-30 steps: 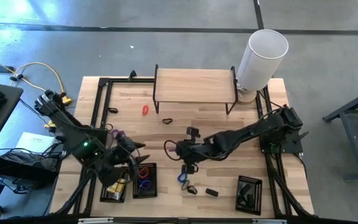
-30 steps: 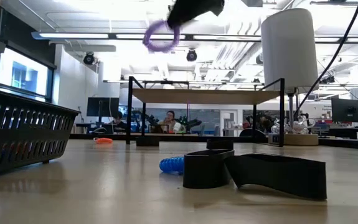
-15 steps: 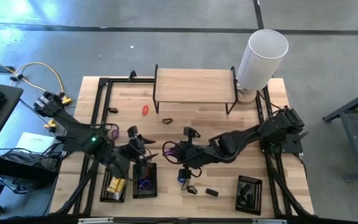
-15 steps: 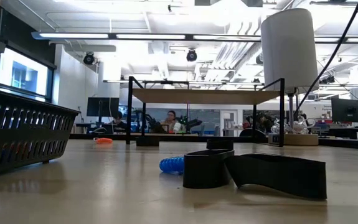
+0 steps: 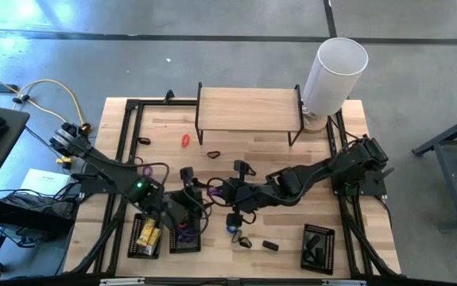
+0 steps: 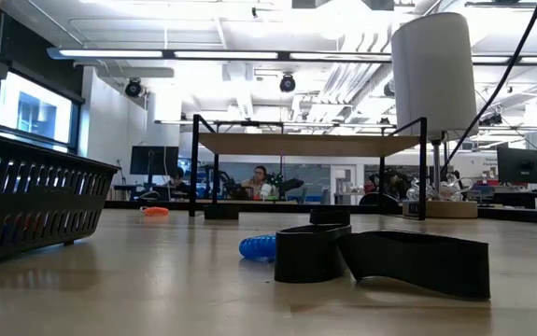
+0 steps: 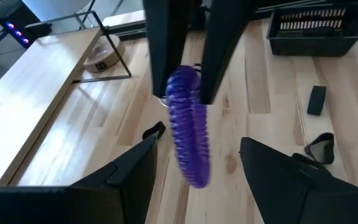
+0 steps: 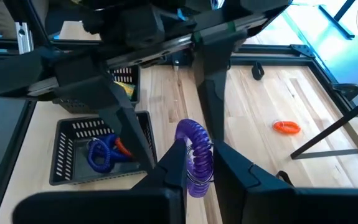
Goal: Pick & Place Office Desk Supplies
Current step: Put the violet spring key chain into the middle black basket
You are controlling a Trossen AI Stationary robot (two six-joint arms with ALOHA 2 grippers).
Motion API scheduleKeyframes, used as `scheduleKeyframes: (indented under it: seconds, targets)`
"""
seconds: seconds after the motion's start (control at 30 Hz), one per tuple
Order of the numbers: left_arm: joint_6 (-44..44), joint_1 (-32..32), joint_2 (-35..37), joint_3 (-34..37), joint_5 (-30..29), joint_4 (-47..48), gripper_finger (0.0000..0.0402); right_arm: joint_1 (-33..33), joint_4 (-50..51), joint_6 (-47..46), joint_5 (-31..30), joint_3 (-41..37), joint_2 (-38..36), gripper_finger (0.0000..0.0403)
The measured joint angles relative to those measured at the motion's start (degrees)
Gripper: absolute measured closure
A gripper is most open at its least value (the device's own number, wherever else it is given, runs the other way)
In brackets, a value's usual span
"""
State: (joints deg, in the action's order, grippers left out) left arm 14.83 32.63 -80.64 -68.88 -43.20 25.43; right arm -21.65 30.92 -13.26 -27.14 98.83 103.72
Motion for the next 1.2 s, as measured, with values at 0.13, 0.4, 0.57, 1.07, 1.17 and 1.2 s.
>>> scheduleKeyframes:
  seconds: [0.13,0.4,0.57,1.07,1.17,1.2]
  targets:
    - [0.02,-0.21,0.02,-0.04,-0.15,-0.33,0.0181,0.0,0.11,0.0,0.06,0.0,0.0,0.0365]
    - [0.02,0.21,0.02,-0.04,-0.15,-0.22,0.0198,-0.23,0.26,-0.29,1.54,0.0,0.0,0.0365]
    - [-1.02,0.21,0.02,-0.04,-0.15,-0.17,0.0247,-0.5,0.26,-0.39,2.0,0.0,0.0,0.0365]
    - [-4.98,0.02,0.02,-0.04,-0.37,0.35,0.0389,-0.5,0.42,-0.65,2.1,0.02,0.0,0.0316]
    - [-4.96,0.02,0.02,-0.04,-0.37,0.36,0.0388,-0.5,0.6,-2.14,2.41,0.02,0.0,0.0278]
    - [-4.94,0.02,0.02,-0.04,-0.37,0.37,0.0388,-0.5,0.81,-2.94,2.47,0.02,0.0,0.0265]
